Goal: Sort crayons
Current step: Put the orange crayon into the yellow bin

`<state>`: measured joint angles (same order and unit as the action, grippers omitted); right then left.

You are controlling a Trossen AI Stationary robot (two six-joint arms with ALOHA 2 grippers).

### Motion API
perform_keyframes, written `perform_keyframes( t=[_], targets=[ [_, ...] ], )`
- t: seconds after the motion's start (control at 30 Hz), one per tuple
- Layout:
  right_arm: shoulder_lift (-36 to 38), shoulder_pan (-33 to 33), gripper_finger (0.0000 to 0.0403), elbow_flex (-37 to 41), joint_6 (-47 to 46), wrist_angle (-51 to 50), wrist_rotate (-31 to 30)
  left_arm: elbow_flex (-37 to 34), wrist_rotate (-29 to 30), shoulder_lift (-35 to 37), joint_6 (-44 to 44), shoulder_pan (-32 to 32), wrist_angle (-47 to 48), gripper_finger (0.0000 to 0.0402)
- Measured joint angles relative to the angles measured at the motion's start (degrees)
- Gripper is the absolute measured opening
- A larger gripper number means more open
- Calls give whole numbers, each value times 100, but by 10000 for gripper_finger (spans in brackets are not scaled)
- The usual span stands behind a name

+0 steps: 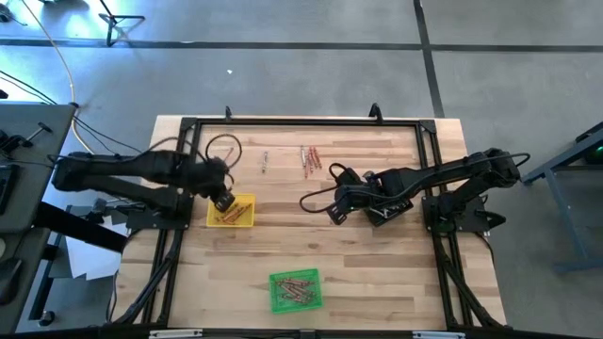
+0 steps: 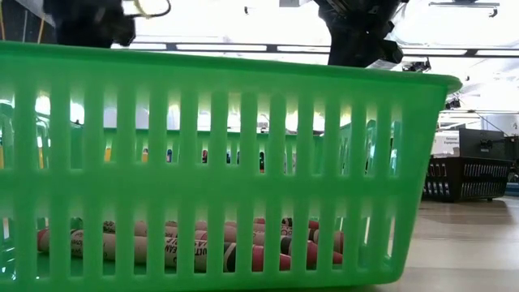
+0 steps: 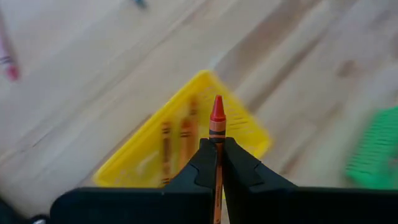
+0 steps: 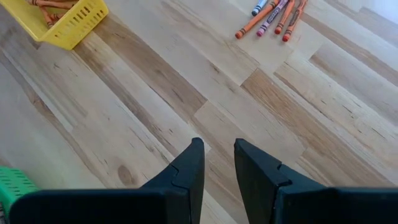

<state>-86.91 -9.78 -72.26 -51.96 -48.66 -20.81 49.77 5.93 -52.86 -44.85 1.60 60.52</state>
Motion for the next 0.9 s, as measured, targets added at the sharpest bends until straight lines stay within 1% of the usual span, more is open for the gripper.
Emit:
perform_keyframes(
  t=[0.07, 0.23, 0.33, 0.43, 0.63, 0.9],
  targets=[
    [0, 0, 83, 1, 37, 0, 1, -295, 228, -3, -314, -156, -6, 1],
    [0, 0, 83, 1, 103, 2, 1, -1022, 199, -92, -839, -331, -156, 1],
    [0, 0, 83, 0, 103, 2, 1, -1260, 215, -107, -989, -364, -248, 1],
    [0, -1, 83, 1, 103, 2, 1, -1352, 230, -100, -1054, -363, -517, 1],
    [0, 0, 83, 1, 103, 2, 1, -1353, 221, -98, -906, -370, -832, 2],
    [-1, 0, 83, 1, 103, 3, 1, -1353, 215, -116, -902, -370, -853, 20]
  ],
)
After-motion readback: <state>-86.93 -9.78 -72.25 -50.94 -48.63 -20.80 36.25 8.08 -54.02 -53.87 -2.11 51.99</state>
